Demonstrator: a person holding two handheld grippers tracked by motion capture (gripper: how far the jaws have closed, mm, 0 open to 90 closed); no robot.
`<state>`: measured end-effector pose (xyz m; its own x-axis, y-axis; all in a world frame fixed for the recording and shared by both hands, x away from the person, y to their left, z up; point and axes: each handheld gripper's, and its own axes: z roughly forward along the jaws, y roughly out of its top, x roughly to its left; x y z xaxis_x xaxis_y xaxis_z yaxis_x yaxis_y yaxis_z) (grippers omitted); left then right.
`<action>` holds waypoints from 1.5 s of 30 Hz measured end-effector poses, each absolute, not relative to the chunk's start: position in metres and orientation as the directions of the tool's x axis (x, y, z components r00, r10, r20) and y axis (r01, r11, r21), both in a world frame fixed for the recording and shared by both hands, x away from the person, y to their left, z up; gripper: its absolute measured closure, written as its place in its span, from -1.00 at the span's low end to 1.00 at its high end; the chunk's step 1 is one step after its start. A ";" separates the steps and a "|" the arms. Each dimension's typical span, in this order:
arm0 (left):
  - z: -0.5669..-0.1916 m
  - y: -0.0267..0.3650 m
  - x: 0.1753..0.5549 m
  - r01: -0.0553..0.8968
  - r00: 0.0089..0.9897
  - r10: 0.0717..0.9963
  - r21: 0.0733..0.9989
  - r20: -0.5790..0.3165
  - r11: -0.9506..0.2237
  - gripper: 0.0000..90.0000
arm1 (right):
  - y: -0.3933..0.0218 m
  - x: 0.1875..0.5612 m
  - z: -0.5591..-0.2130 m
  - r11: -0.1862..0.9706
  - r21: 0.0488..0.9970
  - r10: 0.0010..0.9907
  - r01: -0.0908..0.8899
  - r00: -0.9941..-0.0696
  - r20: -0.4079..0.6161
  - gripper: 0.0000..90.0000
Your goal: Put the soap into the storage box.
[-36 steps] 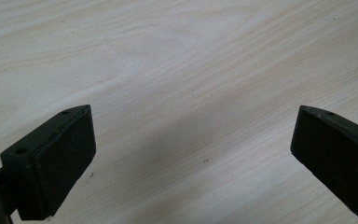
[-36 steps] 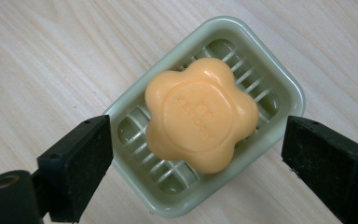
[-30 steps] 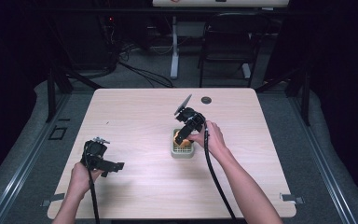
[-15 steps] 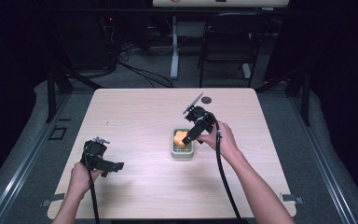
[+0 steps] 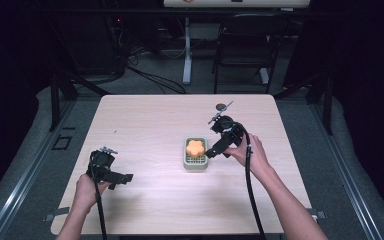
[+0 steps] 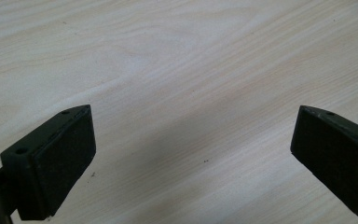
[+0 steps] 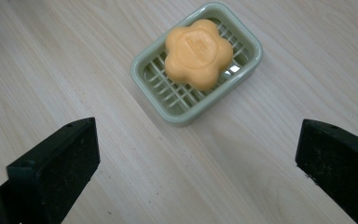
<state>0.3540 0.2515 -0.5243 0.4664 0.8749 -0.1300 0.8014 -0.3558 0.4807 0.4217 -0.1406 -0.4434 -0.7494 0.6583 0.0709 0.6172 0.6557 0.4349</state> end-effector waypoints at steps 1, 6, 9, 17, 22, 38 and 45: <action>-0.524 0.252 0.354 0.801 0.466 0.875 0.481 -0.130 -0.356 -1.00 | -0.141 0.422 -0.443 0.656 0.435 0.658 0.617 -0.749 0.071 -1.00; -0.524 0.252 0.354 0.802 0.467 0.875 0.480 -0.130 -0.356 -1.00 | -0.158 0.411 -0.439 0.650 0.447 0.664 0.615 -0.746 0.061 -1.00; -0.524 0.251 0.354 0.802 0.467 0.875 0.480 -0.129 -0.357 -1.00 | -0.167 0.407 -0.439 0.646 0.448 0.669 0.619 -0.741 0.058 -1.00; -0.524 0.252 0.354 0.802 0.465 0.876 0.480 -0.129 -0.355 -1.00 | -0.192 0.394 -0.441 0.622 0.456 0.693 0.636 -0.718 0.056 -1.00; -0.524 0.252 0.354 0.802 0.465 0.876 0.480 -0.128 -0.355 -1.00 | -0.207 0.385 -0.445 0.600 0.462 0.714 0.653 -0.697 0.057 -1.00; -0.524 0.252 0.353 0.803 0.463 0.877 0.478 -0.125 -0.356 -1.00 | -0.262 0.352 -0.465 0.531 0.444 0.782 0.722 -0.619 0.070 -1.00; -0.525 0.252 0.354 0.802 0.466 0.876 0.478 -0.126 -0.358 -1.00 | -0.284 0.337 -0.479 0.482 0.459 0.813 0.746 -0.577 0.084 -1.00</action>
<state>0.3536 0.2516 -0.5250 0.4662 0.8757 -0.1257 0.8021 -0.3584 0.4776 0.3368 -0.2839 -0.4787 -0.5766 0.8127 0.0839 0.7463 0.4821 0.4589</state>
